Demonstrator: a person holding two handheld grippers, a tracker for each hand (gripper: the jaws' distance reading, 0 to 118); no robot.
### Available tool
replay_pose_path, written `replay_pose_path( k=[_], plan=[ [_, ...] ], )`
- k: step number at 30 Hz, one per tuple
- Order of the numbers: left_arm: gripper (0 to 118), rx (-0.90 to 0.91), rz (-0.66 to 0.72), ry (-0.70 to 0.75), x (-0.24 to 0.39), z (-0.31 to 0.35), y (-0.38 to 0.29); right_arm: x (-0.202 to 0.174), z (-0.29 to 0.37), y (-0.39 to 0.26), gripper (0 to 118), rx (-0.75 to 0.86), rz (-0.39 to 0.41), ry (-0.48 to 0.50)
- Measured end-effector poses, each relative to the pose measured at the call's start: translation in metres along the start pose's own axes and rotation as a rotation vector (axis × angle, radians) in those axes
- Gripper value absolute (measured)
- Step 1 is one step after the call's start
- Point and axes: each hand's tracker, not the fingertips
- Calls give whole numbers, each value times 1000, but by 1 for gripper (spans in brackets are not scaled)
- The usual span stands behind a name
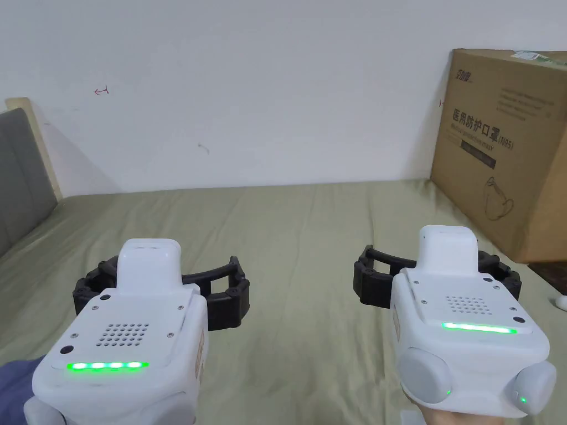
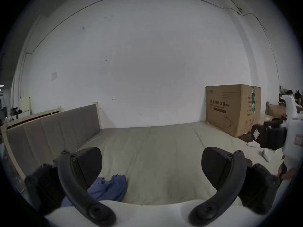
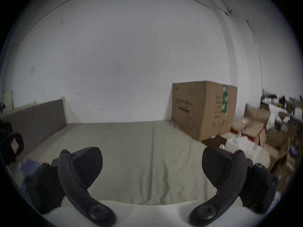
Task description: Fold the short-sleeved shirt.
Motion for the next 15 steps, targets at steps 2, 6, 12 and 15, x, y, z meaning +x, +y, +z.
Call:
replay_pose_path(
  k=[2,6,12,15],
  plan=[
    [107,-40,20,-19,-4,-2,3,-2,3,-2,118,-1,8,4],
    [1,-68,66,13,-4,-5,-7,-6,13,-14,1,37,22,-38],
    [0,-98,41,-15,-4,-9,-15,0,4,-27,0,-11,31,-52],
    [0,-95,37,-30,-5,-9,-12,1,5,-23,0,-20,17,-42]
  ],
)
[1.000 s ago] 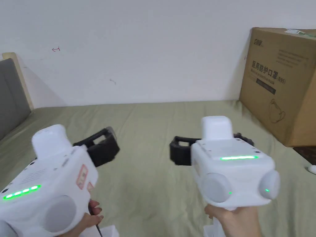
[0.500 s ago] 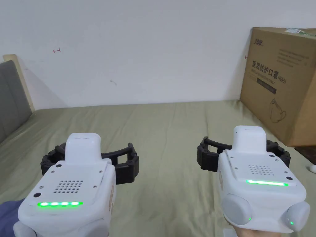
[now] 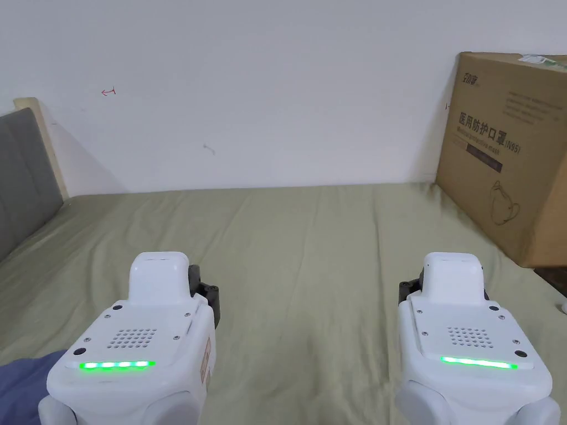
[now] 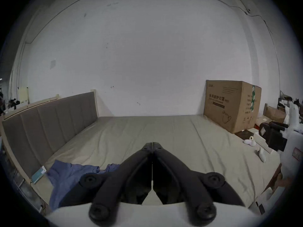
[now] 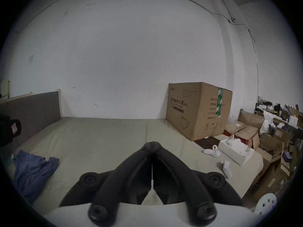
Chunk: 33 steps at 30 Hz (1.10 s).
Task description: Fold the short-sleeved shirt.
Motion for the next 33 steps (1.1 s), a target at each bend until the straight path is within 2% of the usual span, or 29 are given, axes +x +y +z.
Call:
replay_pose_path(
  k=[6,8,14,21,24,29,33],
  plan=[
    [0,4,3,25,-10,6,7,-13,3,14,0,24,42,70],
    [0,12,16,62,-23,14,9,-27,4,22,0,32,46,141],
    [0,10,31,290,-87,53,11,-100,9,33,0,27,53,386],
    [0,-33,53,493,-152,106,0,-190,35,28,0,-17,71,661],
    [0,-46,63,539,-168,119,-5,-214,49,19,0,-21,128,722],
    [0,-96,105,556,-184,115,-15,-224,55,12,0,-65,120,760],
    [0,-208,170,517,-199,79,-36,-223,48,3,0,-115,115,761]
  ],
)
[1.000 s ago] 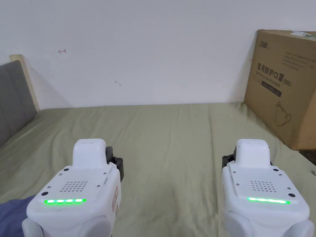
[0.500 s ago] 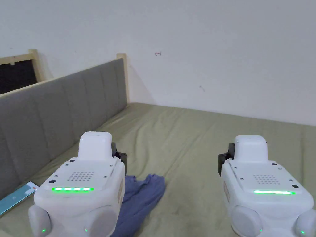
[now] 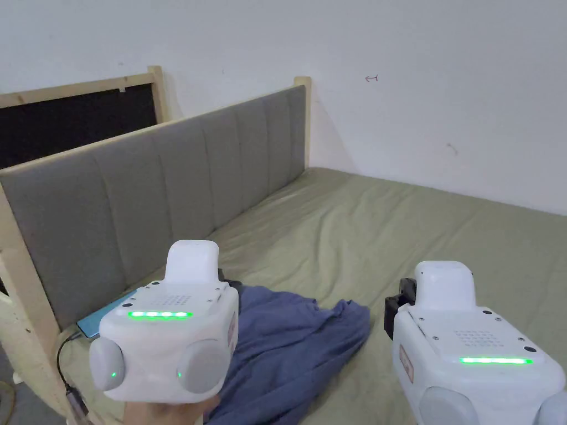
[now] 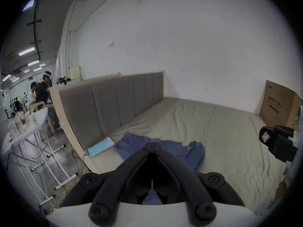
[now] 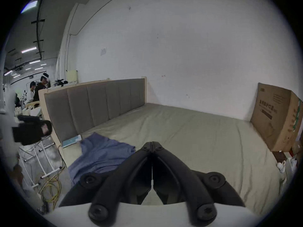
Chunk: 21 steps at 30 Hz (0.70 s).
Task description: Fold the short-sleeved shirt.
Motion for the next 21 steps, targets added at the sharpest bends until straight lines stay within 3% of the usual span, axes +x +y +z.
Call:
replay_pose_path(
  k=[7,8,9,10,11,12,14,21],
  plan=[
    [1,-335,41,-62,12,-119,-35,18,-14,-22,0,-81,-3,-31],
    [12,-353,40,-49,15,-130,-40,21,-16,-24,0,-92,-8,-36],
    [32,-392,17,-32,21,-144,-47,26,-20,-27,0,-108,-17,-44],
    [69,-435,12,-59,25,-157,-54,29,-25,-30,0,-123,-26,-50],
    [98,-490,20,-81,29,-169,-60,33,-29,-33,0,-138,-33,-55],
    [115,-552,26,-117,33,-181,-67,36,-33,-36,0,-153,-40,-63],
    [110,-557,67,-153,39,-194,-78,41,-39,-42,0,-174,-52,-75],
    [110,-718,-43,-109,70,-241,-118,53,-56,-60,0,-258,-53,-101]
  ],
)
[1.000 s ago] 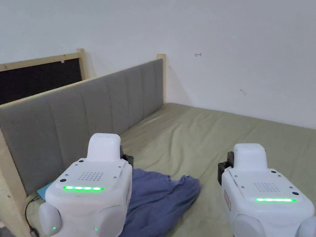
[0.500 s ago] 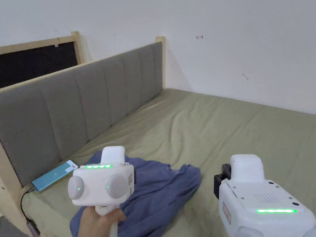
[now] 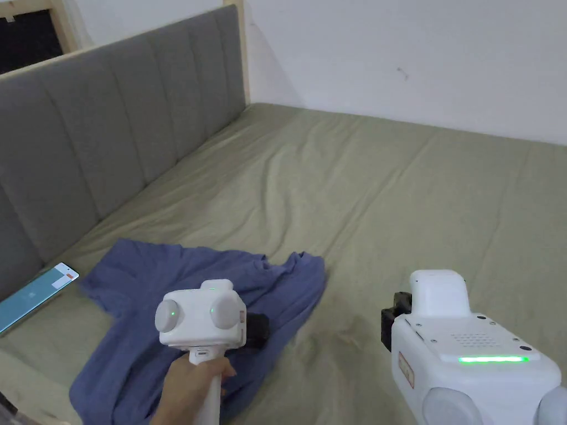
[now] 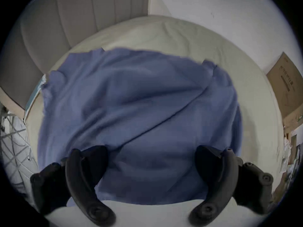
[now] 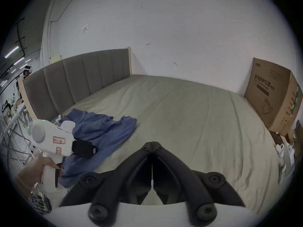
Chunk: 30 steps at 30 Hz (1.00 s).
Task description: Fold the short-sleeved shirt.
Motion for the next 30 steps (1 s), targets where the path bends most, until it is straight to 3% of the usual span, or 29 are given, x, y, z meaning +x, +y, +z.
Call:
replay_pose_path(
  k=[2,3,5,7,10,11,16,20,22,27,30],
  plan=[
    [104,44,-14,17,-3,2,-5,2,-3,-2,0,-14,-5,-4],
    [95,36,-8,13,-6,8,-2,4,-5,-3,0,-22,-9,-6],
    [63,32,-11,5,-10,12,4,7,-6,-5,0,-30,-24,-4],
    [52,22,2,-2,-22,20,11,8,-7,-7,0,-48,-47,0],
    [8,8,68,23,-35,22,11,10,-5,-11,0,-57,-67,10],
    [8,2,98,-66,-40,21,11,11,-4,-12,0,-59,-69,10],
    [7,-1,205,-134,-47,40,21,23,4,-13,0,-61,-91,-13],
    [7,94,102,-163,-26,83,34,44,14,-10,0,-47,-143,-45],
    [7,128,130,-262,-10,106,46,56,21,-7,0,-34,-166,-70],
    [7,266,-100,-361,98,173,78,100,53,0,0,31,-224,-154],
    [7,269,-160,-600,174,207,80,138,83,2,0,71,-251,-245]
  ],
)
